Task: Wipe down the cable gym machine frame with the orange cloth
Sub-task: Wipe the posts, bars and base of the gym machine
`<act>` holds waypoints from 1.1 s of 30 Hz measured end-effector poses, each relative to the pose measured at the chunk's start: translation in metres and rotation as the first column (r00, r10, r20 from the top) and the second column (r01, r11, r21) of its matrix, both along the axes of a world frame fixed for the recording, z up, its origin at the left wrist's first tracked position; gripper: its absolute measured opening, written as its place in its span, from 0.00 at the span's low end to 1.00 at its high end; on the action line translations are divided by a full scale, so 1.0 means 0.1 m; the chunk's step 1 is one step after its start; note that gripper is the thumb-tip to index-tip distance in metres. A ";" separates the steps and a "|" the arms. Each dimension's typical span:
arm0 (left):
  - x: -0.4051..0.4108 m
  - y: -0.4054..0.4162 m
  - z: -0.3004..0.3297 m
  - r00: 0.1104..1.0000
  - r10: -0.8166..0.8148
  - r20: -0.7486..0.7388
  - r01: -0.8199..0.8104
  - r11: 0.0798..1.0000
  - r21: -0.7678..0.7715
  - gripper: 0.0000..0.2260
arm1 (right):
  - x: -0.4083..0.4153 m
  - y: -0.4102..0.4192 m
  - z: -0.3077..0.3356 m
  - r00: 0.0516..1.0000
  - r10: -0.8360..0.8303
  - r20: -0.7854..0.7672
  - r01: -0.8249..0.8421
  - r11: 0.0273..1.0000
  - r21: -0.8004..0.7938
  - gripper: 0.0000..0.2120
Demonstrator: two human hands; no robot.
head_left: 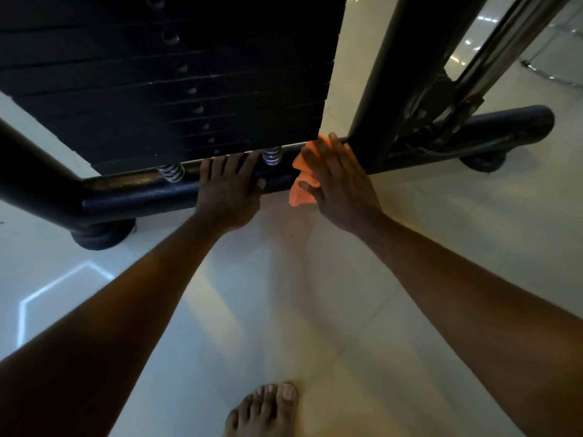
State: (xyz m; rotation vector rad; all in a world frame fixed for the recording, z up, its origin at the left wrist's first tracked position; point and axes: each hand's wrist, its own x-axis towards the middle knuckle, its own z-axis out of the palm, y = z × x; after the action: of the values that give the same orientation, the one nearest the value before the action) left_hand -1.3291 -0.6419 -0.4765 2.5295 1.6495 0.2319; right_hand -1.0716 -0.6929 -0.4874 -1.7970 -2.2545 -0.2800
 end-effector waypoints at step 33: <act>0.66 -0.80 -0.19 0.963 0.068 0.261 -0.099 0.989 0.109 0.33 | 0.32 -0.50 0.29 0.862 -0.152 -0.484 0.053 0.976 -0.213 0.30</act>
State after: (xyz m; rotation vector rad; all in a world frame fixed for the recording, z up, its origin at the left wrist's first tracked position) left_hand -1.2628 -0.7223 -0.4956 2.3889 1.6860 0.6569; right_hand -1.0395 -0.7433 -0.4580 -1.8197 -1.8676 0.3660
